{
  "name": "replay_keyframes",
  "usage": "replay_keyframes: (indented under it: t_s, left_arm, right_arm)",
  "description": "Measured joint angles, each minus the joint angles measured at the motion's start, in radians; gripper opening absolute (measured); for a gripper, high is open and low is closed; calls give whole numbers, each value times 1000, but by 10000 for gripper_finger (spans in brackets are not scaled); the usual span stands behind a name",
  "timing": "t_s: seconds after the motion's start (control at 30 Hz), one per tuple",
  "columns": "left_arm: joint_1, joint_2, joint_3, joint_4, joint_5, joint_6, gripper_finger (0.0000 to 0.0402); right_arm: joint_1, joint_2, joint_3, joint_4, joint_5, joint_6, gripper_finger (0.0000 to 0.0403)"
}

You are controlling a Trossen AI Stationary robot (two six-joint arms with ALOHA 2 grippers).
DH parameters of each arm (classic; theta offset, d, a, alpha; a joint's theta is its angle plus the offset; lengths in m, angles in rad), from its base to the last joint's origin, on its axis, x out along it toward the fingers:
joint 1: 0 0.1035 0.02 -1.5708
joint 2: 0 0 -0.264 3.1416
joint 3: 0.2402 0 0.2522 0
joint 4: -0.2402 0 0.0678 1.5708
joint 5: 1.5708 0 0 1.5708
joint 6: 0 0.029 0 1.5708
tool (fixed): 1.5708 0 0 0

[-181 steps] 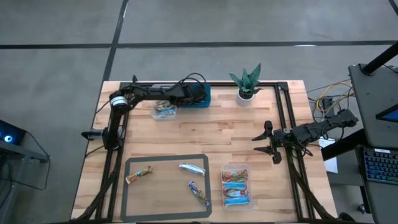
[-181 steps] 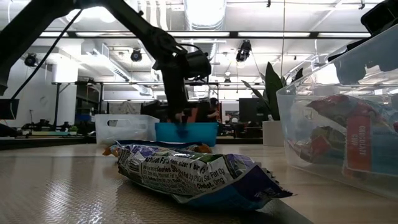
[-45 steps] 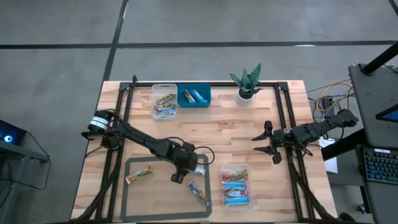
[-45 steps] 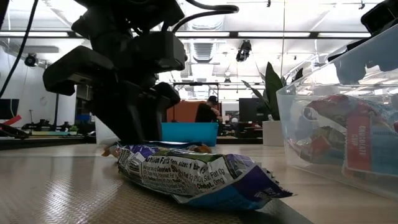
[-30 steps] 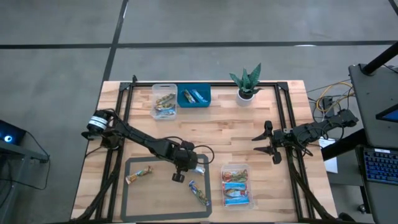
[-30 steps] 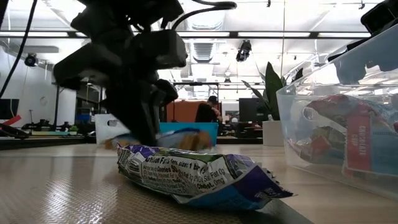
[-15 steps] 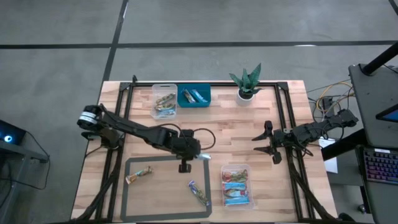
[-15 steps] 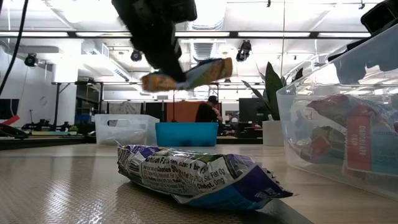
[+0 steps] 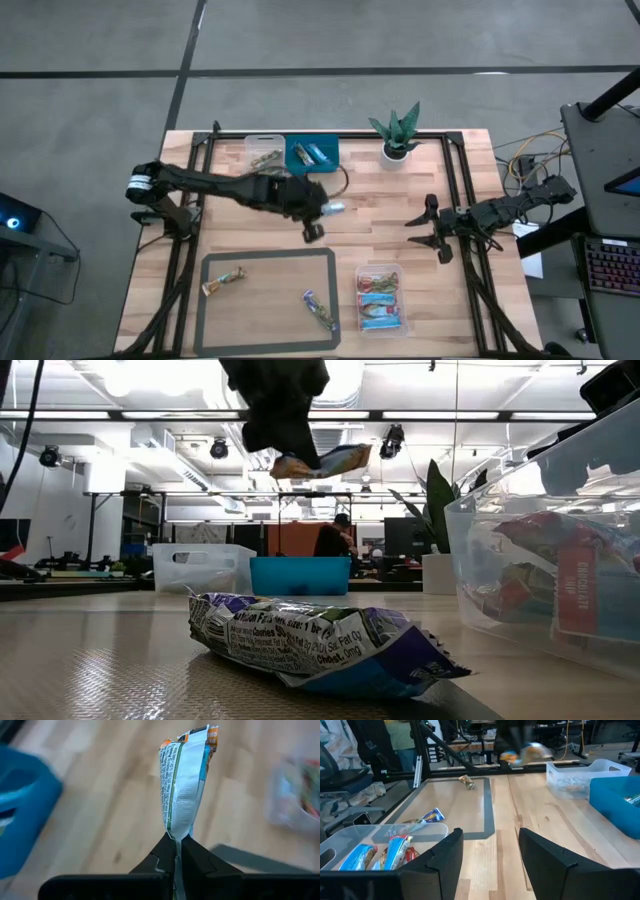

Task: Pick and place Granola Bars by type
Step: Put the yellow granola bar into the top transparent bin

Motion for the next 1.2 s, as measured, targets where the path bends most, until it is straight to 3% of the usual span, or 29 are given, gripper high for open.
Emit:
replay_keyframes:
  t_s: [0.13,0.53,0.83,1.2]
  left_arm:
    - [60,-13,9,-37,-32,-29,0]
    - [223,-85,-4,-192,-53,204,0]
    - [351,-137,-11,-213,-51,424,0]
    - [508,-143,-181,-181,-40,658,0]
  right_arm:
    - [0,-1,0,0,0,0,183]
    - [0,-2,0,0,0,0,183]
    - [0,-2,0,0,0,0,183]
    - [0,-2,0,0,0,0,183]
